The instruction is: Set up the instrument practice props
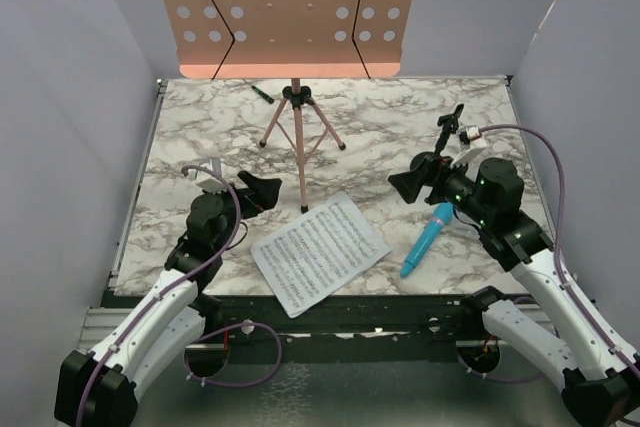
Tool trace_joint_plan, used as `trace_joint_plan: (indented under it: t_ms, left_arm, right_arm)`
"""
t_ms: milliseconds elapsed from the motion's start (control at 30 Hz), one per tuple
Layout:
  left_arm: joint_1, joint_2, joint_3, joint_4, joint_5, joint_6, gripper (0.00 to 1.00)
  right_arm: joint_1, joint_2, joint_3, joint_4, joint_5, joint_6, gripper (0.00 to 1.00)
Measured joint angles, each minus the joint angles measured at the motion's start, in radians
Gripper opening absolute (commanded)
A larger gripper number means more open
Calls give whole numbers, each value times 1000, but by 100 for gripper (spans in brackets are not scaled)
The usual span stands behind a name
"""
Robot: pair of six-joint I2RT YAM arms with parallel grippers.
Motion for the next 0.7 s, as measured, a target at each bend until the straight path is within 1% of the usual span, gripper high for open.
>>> trace_joint_plan:
  t_ms: [100,200,300,433,567,700]
  left_arm:
    - [0,-73,-8,-116,-6,-58,99]
    - [0,-106,-9,-194,-6,-86,99]
    - [0,-107,-8,-284,-6,-103,99]
    - [0,-56,9,-426,-6,-106,99]
    - [0,13,47,-528,-6,-114,99]
    - [0,133,107,-600,-7,-118,99]
  right_arm:
    - [0,-2,-72,0,-19,63,100]
    - [0,3,-124,-2,-35,114,100]
    - [0,10,-171,-2,-50,161,100]
    - [0,18,-216,-2,-54,197,100]
    - [0,26,-224,-2,-53,211,100]
    - [0,45,-224,-2,-51,211,100]
